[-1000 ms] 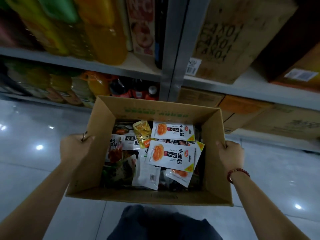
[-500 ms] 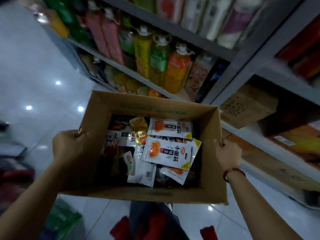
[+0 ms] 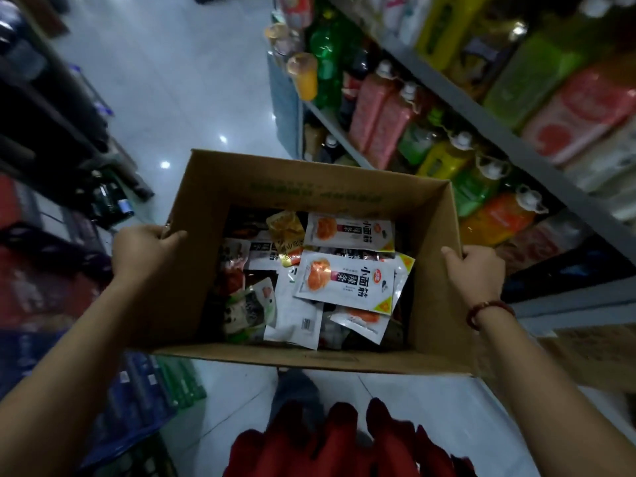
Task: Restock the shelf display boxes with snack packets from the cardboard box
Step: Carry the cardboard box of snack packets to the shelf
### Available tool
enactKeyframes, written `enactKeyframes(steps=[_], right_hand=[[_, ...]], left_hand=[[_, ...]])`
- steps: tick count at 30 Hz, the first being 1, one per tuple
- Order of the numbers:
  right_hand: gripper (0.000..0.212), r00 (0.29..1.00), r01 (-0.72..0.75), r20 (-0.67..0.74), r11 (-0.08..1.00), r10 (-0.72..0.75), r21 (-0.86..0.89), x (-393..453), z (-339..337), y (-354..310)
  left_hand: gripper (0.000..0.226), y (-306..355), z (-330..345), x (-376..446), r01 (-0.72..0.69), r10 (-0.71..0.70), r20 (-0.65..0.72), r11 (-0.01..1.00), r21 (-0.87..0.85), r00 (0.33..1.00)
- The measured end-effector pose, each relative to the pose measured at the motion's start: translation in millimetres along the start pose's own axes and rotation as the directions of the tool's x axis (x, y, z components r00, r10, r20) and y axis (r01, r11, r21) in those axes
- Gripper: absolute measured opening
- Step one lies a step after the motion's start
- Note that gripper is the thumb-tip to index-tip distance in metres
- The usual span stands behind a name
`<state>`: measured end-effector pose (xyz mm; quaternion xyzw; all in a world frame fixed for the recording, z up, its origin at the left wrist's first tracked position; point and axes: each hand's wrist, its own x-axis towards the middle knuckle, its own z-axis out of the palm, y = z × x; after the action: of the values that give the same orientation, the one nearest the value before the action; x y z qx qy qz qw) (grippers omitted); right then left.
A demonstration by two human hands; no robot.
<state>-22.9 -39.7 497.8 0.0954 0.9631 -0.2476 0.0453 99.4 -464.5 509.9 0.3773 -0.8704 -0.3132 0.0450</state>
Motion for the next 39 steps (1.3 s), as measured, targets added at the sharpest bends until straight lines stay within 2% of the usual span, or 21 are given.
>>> enactKeyframes(steps=[8, 13, 18, 21, 25, 29, 34, 39], right_hand=[[0.05, 0.992, 0.121, 0.028, 0.992, -0.12, -0.046, 87, 31, -164], [0.042, 0.972, 0.233, 0.053, 0.971, -0.23, -0.058, 144, 50, -263], [0.041, 0.941, 0.329, 0.113, 0.94, -0.319, -0.086, 215, 82, -357], [0.04, 0.923, 0.363, 0.166, 0.929, -0.347, -0.078, 259, 105, -419], [0.042, 0.896, 0.42, 0.169, 0.907, -0.41, -0.026, 310, 132, -496], [0.045, 0.885, 0.436, 0.19, 0.9, -0.426, -0.014, 358, 155, -570], [0.04, 0.876, 0.45, 0.186, 0.893, -0.444, 0.012, 422, 195, -657], [0.04, 0.892, 0.422, 0.188, 0.906, -0.41, -0.025, 493, 236, -749]], left_hand=[[0.035, -5, -83, 106, 0.068, -0.069, -0.091, 0.998, -0.017, 0.993], [0.031, -4, -118, 177, 0.141, -0.146, -0.134, 0.989, -0.052, 0.98], [0.027, 8, -140, 259, 0.199, -0.197, -0.18, 0.98, -0.004, 0.964], [0.03, 12, -152, 312, 0.251, -0.249, -0.226, 0.968, -0.023, 0.942], [0.031, 28, -171, 378, 0.341, -0.347, -0.277, 0.937, -0.071, 0.896], [0.028, 36, -187, 445, 0.395, -0.417, -0.293, 0.909, -0.134, 0.86], [0.025, 29, -201, 554, 0.404, -0.44, -0.286, 0.897, -0.178, 0.851], [0.021, 28, -218, 682, 0.358, -0.393, -0.242, 0.917, -0.176, 0.887]])
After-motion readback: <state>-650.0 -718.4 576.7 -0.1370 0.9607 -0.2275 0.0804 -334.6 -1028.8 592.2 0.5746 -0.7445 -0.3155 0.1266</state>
